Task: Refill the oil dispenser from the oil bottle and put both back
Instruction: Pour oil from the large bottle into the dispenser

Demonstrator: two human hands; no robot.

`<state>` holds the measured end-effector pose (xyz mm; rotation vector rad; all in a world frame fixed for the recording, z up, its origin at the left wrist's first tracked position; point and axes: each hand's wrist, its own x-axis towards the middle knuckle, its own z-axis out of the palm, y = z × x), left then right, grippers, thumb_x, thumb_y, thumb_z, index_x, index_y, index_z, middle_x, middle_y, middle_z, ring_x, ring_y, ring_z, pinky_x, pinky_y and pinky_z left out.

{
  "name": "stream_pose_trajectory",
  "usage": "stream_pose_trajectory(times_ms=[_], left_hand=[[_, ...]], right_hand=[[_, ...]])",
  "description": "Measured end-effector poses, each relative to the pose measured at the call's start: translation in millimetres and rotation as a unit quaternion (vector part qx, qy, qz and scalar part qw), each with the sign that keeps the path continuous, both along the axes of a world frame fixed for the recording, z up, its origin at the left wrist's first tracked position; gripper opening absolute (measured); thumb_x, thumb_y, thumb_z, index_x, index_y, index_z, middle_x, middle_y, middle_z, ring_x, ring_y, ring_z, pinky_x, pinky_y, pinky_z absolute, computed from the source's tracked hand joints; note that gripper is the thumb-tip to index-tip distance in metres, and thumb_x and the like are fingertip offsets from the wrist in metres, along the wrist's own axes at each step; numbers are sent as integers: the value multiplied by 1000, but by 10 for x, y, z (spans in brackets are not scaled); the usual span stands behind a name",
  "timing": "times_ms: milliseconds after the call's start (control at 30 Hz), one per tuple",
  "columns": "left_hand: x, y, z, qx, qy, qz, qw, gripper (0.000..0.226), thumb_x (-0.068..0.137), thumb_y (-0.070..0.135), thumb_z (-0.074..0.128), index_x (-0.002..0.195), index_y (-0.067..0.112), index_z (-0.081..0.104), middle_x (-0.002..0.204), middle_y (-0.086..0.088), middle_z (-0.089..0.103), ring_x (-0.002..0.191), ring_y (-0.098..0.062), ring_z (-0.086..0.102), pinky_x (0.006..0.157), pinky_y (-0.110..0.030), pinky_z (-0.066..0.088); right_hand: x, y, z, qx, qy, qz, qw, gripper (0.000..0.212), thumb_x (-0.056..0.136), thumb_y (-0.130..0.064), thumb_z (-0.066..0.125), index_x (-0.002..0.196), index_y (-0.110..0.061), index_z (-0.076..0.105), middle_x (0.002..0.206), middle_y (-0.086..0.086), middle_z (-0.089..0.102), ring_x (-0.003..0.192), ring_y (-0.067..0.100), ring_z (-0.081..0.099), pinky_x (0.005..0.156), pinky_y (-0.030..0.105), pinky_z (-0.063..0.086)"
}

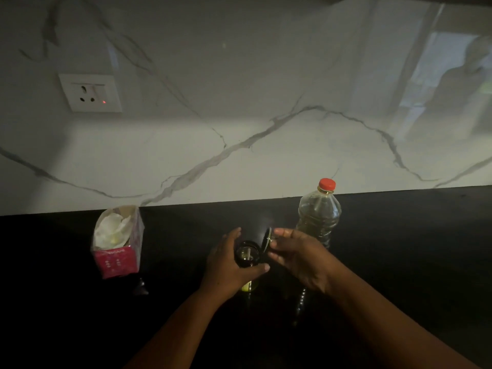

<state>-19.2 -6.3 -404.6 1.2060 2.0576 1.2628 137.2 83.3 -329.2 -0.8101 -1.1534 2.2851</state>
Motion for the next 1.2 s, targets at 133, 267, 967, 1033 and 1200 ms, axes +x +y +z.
stream_pose_trajectory(times_ms=[133, 267, 967, 1033, 1200], left_hand=[[103, 67, 182, 28, 138, -24, 990, 106, 65, 67, 76, 151, 33, 24, 160, 2, 26, 151, -14, 7, 123, -45, -4], [336, 212, 361, 63, 205, -91, 973, 105, 69, 67, 72, 153, 31, 19, 162, 2, 21, 145, -2, -3, 123, -39, -7], [1082, 929, 384, 124, -33, -30, 991, 103, 71, 23, 86, 150, 33, 20, 147, 4, 41, 135, -17, 43, 108, -40, 40], [1070, 940, 322, 128, -45, -27, 990, 100, 71, 22, 87, 148, 32, 24, 136, 10, 47, 128, -18, 51, 105, -49, 47], [1136, 1019, 259, 149, -54, -13, 987, 92, 72, 14, 86, 141, 34, 28, 121, 24, 50, 114, -3, 57, 96, -33, 51]], right_hand=[[346, -105, -52, -78, 89, -19, 993, 49, 71, 20, 57, 116, 2, 56, 107, 23, 58, 94, 30, 59, 83, 36, 56], [699, -168, -29, -103, 127, -68, 984, 67, 64, 16, 55, 130, 3, 51, 121, 29, 48, 93, 30, 57, 72, 32, 59], [1703, 687, -827, 304, -289, -176, 891, 81, 74, -8, 79, 130, -39, 30, 104, -3, 58, 88, 7, 64, 63, 13, 49], [1702, 763, -898, 331, -301, -164, 879, 85, 74, -10, 79, 133, -39, 26, 105, -2, 58, 89, 6, 63, 62, 13, 48], [1743, 945, -1084, 378, -316, -156, 856, 86, 73, -15, 81, 138, -31, 28, 102, -1, 62, 90, 8, 65, 80, 26, 54]])
